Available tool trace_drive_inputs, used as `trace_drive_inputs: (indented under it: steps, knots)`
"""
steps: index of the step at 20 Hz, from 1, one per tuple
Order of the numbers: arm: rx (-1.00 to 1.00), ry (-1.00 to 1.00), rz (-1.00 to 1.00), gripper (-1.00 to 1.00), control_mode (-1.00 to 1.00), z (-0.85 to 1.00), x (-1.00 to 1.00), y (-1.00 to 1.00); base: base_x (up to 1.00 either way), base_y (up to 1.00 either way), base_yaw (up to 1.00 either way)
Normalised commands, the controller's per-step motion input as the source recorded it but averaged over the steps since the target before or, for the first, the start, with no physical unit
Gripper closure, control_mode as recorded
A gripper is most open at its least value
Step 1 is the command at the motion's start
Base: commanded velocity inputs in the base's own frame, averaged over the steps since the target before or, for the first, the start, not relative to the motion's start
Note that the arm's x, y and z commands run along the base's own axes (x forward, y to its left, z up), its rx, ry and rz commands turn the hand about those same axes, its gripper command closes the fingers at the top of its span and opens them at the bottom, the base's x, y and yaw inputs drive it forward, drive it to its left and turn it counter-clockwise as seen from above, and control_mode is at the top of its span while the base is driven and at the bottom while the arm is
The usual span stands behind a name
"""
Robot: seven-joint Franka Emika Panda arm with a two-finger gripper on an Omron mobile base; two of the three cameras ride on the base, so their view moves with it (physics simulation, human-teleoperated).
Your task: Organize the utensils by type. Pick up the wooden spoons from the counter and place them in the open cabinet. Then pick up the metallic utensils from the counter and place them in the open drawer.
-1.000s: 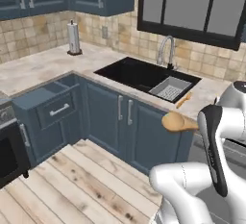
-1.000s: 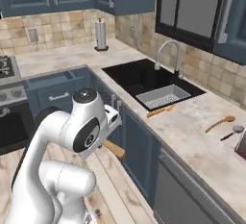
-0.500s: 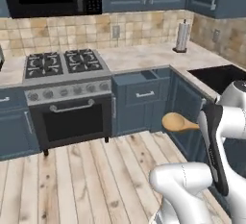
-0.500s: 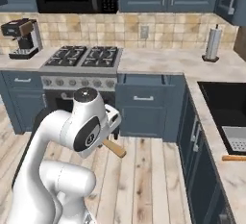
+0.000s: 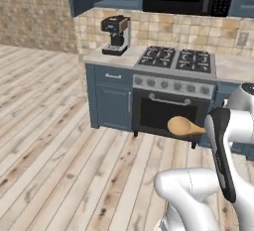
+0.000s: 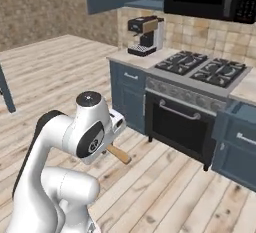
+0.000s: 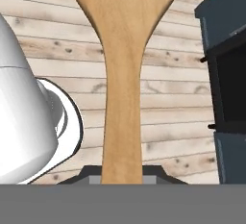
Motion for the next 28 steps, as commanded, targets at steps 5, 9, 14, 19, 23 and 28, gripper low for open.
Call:
trace_drive_inputs:
  steps: [5, 9, 14, 19, 23, 28]
  knots:
    - [0.0, 0.0, 0.0, 1.0, 1.0, 0.0, 0.0, 0.0, 0.45, -0.08, 0.53]
    - [0.0, 0.0, 0.0, 1.0, 1.0, 0.0, 0.0, 0.0, 0.88, -0.08, 0.2]
    - [0.0, 0.0, 0.0, 1.0, 1.0, 0.0, 0.0, 0.0, 1.0, -0.12, 0.11]
    - [0.0, 0.0, 0.0, 1.0, 1.0, 0.0, 0.0, 0.0, 1.0, -0.04, -0.01]
    - [0.0, 0.0, 0.0, 1.0, 1.0, 0.0, 0.0, 0.0, 0.99, 0.0, -0.15]
    - [0.0, 0.0, 0.0, 1.0, 1.0, 0.0, 0.0, 0.0, 0.96, 0.03, -0.24]
